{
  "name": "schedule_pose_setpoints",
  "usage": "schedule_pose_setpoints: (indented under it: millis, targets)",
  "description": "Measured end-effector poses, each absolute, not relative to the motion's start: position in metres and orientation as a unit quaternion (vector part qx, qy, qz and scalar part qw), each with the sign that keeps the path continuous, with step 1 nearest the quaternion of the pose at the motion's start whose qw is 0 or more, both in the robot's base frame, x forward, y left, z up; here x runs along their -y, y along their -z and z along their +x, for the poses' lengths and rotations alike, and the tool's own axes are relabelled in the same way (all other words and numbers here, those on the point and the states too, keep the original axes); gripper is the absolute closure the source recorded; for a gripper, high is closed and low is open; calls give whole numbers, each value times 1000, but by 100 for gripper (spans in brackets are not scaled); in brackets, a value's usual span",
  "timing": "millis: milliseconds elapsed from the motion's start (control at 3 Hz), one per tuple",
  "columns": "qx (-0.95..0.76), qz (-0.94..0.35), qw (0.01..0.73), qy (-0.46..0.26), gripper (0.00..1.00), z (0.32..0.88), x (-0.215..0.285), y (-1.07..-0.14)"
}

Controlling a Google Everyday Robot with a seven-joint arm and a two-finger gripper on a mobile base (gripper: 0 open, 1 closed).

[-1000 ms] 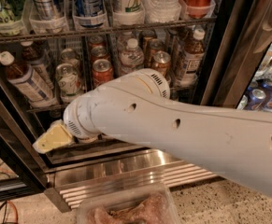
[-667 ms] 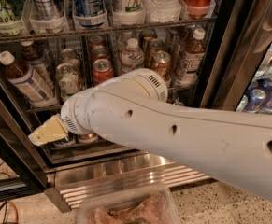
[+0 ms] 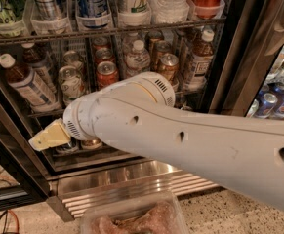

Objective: Pick green can from top shelf of fridge

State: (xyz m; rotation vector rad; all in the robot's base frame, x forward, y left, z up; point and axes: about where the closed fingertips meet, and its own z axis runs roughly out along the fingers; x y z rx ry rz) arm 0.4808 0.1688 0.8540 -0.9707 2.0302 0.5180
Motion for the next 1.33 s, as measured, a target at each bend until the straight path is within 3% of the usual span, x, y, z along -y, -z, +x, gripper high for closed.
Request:
schedule_pose_setpoints:
  millis: [1000,1333]
  targets:
    - [-751,-376,508,-190,0,480,-185,-922]
    - [-741,-392,500,-220,0,470,-218,-917]
